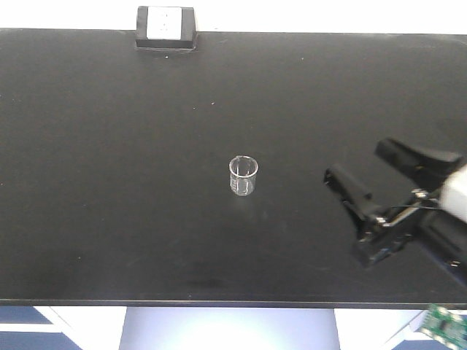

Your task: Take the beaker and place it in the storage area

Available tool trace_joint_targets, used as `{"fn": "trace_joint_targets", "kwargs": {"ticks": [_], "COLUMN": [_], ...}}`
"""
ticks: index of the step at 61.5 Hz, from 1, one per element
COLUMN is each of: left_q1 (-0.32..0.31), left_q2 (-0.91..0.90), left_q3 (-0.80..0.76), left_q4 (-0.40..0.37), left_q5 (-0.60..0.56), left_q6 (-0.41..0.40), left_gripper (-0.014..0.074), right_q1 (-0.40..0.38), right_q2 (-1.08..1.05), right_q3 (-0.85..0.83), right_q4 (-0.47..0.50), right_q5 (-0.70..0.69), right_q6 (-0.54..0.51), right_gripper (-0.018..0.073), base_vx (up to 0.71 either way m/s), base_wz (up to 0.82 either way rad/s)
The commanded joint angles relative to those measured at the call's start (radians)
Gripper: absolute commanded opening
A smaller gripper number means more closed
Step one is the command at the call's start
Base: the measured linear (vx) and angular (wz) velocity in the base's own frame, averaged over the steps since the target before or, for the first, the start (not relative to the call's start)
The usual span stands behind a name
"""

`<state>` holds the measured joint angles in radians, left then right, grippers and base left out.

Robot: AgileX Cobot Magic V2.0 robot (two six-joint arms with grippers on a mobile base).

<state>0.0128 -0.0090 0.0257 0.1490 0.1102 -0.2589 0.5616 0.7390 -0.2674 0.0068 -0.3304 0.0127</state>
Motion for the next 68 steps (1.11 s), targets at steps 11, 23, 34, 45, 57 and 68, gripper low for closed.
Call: {"fn": "trace_joint_targets", "kwargs": {"ticks": [11,23,34,45,57,68], "left_q1": [-0.006,-0.006,-0.006,-0.006,-0.006,-0.006], "left_q2": [-0.019,-0.019,-0.019,-0.019,-0.019,-0.019], "left_q3": [0.022,0.022,0.022,0.022,0.022,0.022], "left_q4": [-0.006,-0.006,-0.006,-0.006,-0.006,-0.006], "left_q5": [-0.084,-0.084,-0.084,-0.084,-0.084,-0.084], "left_q6": [-0.006,-0.006,-0.006,-0.006,-0.006,-0.006], "left_gripper": [-0.0008,-0.0008,-0.0008,-0.0008,-0.0008,-0.0008], "right_q1": [-0.001,-0.030,-0.258,-0.497,-0.624,-0.629], "right_q2": [-0.034,-0.061,-0.198,-0.384,-0.547,-0.677], "right_q3": [-0.030,-0.030,-0.030,-0.030,0.043,0.203], "right_q4": [-0.001,0.013,-0.118,-0.079,-0.077,-0.021], "right_q5": [-0.071,-0.015,0.159,0.320,0.366,0.330], "right_q6": [-0.013,-0.053,-0.054,-0.054,-0.059,-0.057], "right_gripper": [0.0548,0.0522,0.0417,0.0263,0.0060,-0.0011], "base_vx": [0.00,0.00,0.00,0.00,0.00,0.00], "base_wz": [0.00,0.00,0.00,0.00,0.00,0.00]}}
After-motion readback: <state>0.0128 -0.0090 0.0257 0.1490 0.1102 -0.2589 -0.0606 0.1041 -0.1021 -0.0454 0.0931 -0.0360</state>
